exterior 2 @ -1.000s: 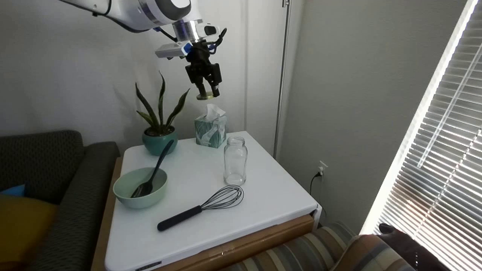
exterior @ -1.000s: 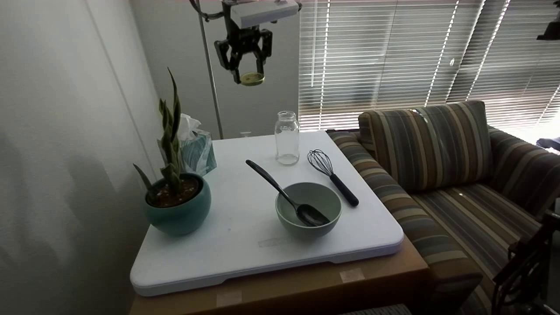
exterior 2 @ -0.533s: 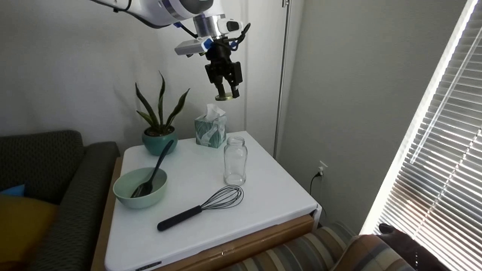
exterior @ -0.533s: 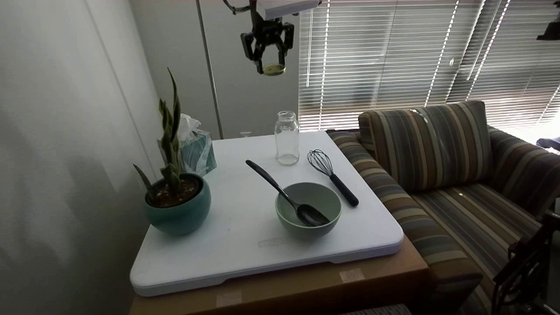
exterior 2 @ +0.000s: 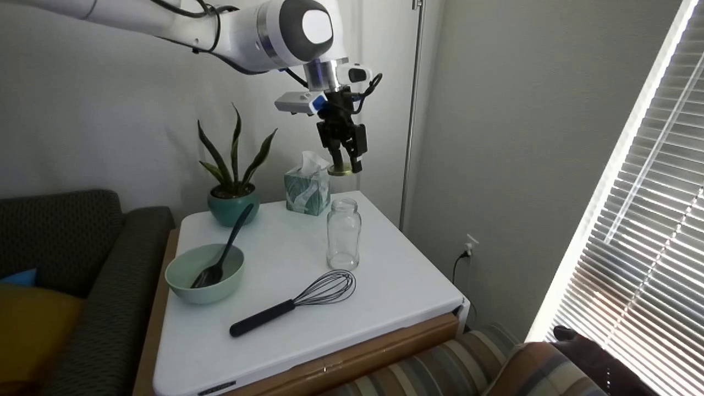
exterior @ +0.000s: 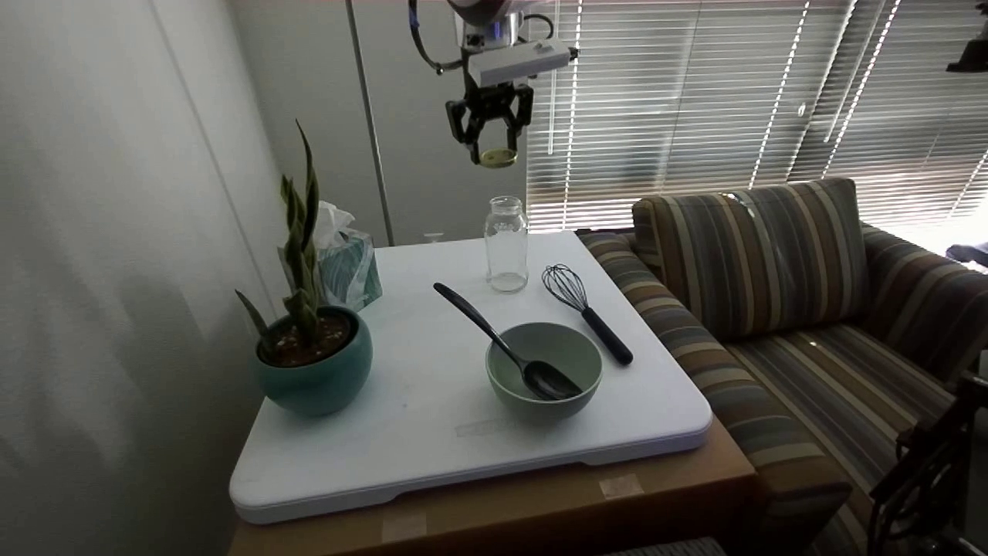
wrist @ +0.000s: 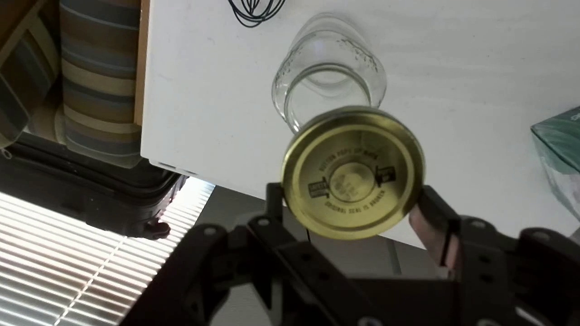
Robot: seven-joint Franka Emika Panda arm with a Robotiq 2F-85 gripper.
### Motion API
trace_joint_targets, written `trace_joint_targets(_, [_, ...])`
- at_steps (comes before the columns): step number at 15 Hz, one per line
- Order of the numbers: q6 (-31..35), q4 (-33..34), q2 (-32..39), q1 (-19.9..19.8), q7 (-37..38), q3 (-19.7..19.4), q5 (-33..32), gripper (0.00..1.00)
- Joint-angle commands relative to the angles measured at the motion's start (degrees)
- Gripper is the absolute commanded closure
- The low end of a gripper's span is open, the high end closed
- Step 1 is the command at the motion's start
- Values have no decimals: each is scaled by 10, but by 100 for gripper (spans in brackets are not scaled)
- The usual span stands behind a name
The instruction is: Pick the lid on the table and put it on the bottle
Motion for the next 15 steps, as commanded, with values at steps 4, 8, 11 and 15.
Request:
trace_joint_targets(4, [36,27,39,-31,23,19,46,55])
trace_joint_targets(8, [42,22,46,-41,31,27,75,55])
trace_joint_targets(11, [43,18,48,-44,37,23,82,55])
trace_joint_targets(15, [42,14,54,-46,40,23,83,55])
